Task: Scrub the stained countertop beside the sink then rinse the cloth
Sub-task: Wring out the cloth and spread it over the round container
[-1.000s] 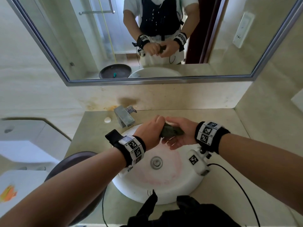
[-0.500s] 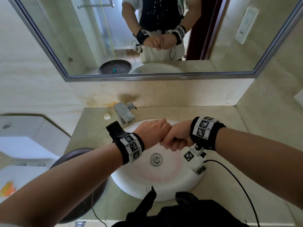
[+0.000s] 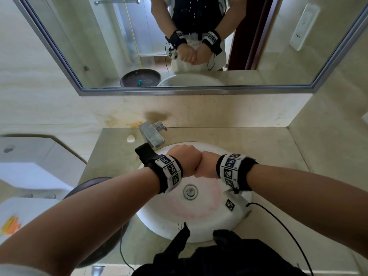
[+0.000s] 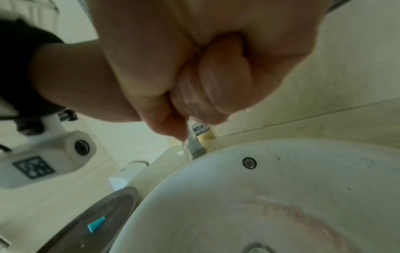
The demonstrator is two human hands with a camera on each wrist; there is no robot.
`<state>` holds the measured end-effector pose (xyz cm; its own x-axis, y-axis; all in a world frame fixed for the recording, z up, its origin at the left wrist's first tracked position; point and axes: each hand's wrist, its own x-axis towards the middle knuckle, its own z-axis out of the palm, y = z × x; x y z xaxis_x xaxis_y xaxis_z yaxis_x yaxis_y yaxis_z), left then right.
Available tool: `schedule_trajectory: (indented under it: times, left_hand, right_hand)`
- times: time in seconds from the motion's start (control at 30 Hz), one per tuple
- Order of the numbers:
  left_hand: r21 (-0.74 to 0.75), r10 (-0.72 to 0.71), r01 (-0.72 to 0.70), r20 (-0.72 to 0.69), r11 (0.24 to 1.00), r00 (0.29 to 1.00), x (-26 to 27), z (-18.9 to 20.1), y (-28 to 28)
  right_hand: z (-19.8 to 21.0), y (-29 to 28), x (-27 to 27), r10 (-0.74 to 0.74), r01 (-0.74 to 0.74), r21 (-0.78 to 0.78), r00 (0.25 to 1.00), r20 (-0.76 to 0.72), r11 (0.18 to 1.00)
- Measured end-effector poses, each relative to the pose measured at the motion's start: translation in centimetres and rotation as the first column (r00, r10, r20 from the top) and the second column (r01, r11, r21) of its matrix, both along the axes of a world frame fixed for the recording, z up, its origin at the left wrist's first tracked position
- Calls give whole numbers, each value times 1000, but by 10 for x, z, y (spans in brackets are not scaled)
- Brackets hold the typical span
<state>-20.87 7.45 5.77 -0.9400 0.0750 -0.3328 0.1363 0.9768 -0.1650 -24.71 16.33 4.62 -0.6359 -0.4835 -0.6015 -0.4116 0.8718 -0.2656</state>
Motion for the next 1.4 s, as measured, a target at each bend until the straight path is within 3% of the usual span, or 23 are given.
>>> schedule_trajectory:
  times: [0.17, 0.43, 0.63, 0.73, 0.83, 0.97, 1.07, 1.1, 1.27, 1.4]
  left_hand:
    - [6, 102, -102, 81, 995, 992, -1, -2, 5]
    - [221, 195, -235, 189, 946, 962, 1, -15, 1]
    - [336, 288, -363, 253, 869, 924, 1, -29, -7]
    - [508, 333, -448, 305, 736, 892, 5, -40, -23]
    - [677, 414, -574, 408, 461, 814, 14, -43, -39]
    - [848, 481, -482, 335, 222, 810, 20, -35, -44]
    - [909, 560, -416, 355, -21, 748, 22, -33, -44]
    - [913, 562, -402, 366, -63, 742, 23, -33, -43]
    - [945, 639, -325, 268, -30, 721, 39, -32, -42]
    - [948, 673, -315, 263, -47, 691, 52, -27, -47]
  right_hand:
    - [-6, 1, 4, 172, -163, 66, 971, -163, 984]
    - [-19, 4, 5, 122, -125, 1, 970, -210, 992]
    - [-23, 11, -7, 204, -224, -48, 943, -264, 973]
    - [-20, 24, -19, 111, -138, -332, 989, -100, 933]
    - [-19, 32, -26, 67, -107, -507, 993, -96, 855]
    - [-19, 30, -29, -109, 101, -613, 994, 24, 783]
    - [-17, 27, -25, -194, 250, -637, 968, 158, 729]
    - [-17, 25, -23, -194, 271, -631, 962, 190, 727]
    - [-17, 21, -12, -132, 354, -653, 922, 365, 669]
    - [-22, 16, -3, -55, 139, -721, 989, 139, 679]
